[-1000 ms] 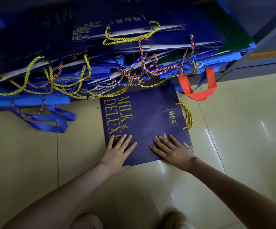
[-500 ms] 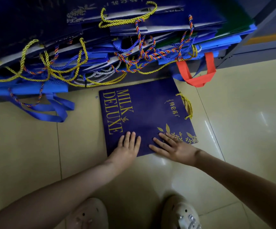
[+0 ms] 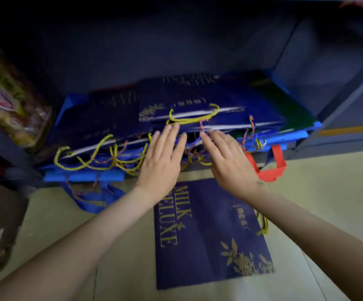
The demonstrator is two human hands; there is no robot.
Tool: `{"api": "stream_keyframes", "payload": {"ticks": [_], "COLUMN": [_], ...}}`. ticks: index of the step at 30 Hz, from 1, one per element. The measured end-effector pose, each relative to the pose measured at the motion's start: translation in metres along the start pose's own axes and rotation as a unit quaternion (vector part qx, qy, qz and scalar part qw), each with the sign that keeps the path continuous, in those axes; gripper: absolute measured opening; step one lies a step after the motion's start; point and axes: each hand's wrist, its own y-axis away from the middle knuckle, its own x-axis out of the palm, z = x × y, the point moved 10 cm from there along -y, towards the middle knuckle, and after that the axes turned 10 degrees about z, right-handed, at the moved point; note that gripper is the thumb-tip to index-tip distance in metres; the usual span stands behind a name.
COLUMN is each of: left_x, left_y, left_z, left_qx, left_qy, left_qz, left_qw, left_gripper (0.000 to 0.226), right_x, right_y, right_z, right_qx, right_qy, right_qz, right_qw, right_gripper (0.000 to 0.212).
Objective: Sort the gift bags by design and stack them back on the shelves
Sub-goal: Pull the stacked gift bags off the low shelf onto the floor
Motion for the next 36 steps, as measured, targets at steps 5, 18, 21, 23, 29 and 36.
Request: {"api": "stream_keyframes", "payload": {"ticks": [5, 18, 21, 23, 29, 36], "left_x": [0.02, -0.04, -0.065, -0.067, -0.01, 0.029], "left_y": [-0.05, -0.014, 0.01, 0.028, 0.064, 0.087], "left_z": [0.081, 0.038, -0.013, -0.041, -0.016, -0.041], "left_qx": [-0.147, 0.025, 0.077, 0.125, 0.039, 0.042], "left_qy": [-0.01, -0.067, -0.003, 0.03, -0.017, -0.115], "left_qz": [0.15, -0.116, -0.159, -0.132, 0.084, 0.174], "left_qw": [0.978, 0.991, 0.984, 0.983, 0.996, 0.977], "left_gripper": [0.072, 0.023, 0.018, 0.02, 0.068, 0.056], "right_x": [-0.011, -0.026, -0.037, -0.03, -0.008, 0.015], "right_y": [-0.054, -0.031, -0.021, -0.006, 0.052, 0.083], "right_z": [-0.021, -0.022, 0.011, 0.024, -0.02, 0.027], "right_qx": [0.056, 0.068, -0.031, -0.106, -0.101, -0.106], "right_qy": [-0.016, -0.124, -0.035, -0.04, -0.088, 0.033], "right_qz": [0.032, 0.063, 0.033, 0.041, 0.097, 0.175], "right_qw": [0.998, 0.988, 0.998, 0.993, 0.986, 0.978], "right_gripper": [0.076, 0.09, 0.079, 0.068, 0.08, 0.101]}}
